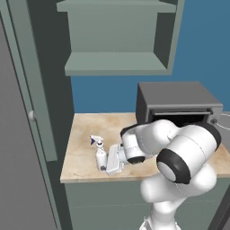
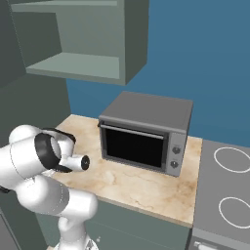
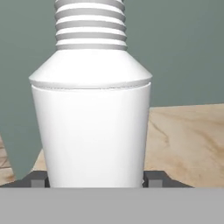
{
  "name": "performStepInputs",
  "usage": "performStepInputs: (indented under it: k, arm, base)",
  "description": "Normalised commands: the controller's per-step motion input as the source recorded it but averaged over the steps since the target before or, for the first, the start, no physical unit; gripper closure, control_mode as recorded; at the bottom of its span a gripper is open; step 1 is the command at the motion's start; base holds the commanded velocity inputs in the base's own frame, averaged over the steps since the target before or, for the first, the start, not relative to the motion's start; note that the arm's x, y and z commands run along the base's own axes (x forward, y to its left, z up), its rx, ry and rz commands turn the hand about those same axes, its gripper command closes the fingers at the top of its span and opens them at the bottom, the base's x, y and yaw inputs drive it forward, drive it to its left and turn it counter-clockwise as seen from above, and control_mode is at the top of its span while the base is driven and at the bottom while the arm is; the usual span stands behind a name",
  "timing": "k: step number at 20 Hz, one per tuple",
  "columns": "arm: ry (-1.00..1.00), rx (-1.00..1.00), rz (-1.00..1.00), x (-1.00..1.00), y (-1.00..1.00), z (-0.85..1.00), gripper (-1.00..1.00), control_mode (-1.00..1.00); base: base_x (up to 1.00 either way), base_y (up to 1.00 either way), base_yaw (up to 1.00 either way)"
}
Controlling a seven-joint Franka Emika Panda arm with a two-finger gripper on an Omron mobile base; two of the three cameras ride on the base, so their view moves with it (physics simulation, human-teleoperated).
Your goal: Move the cutting board and knife to the sink. Then move spray from the cabinet to the counter.
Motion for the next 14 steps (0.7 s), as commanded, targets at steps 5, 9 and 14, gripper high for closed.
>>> performStepInputs:
  k: [5, 9, 14]
  arm:
    - [-0.06, 0.03, 0.0, 0.13, 0.0, -0.2, 1.0, -1.0]
    - [-0.07, 0.0, 0.0, 0.12, 0.0, -0.24, 1.0, -1.0]
    - [-0.1, 0.0, 0.0, 0.11, 0.0, -0.27, 1.0, -1.0]
  base:
    - [0.0, 0.0, 0.0]
    - [0.0, 0.0, 0.0]
    - [0.0, 0.0, 0.0]
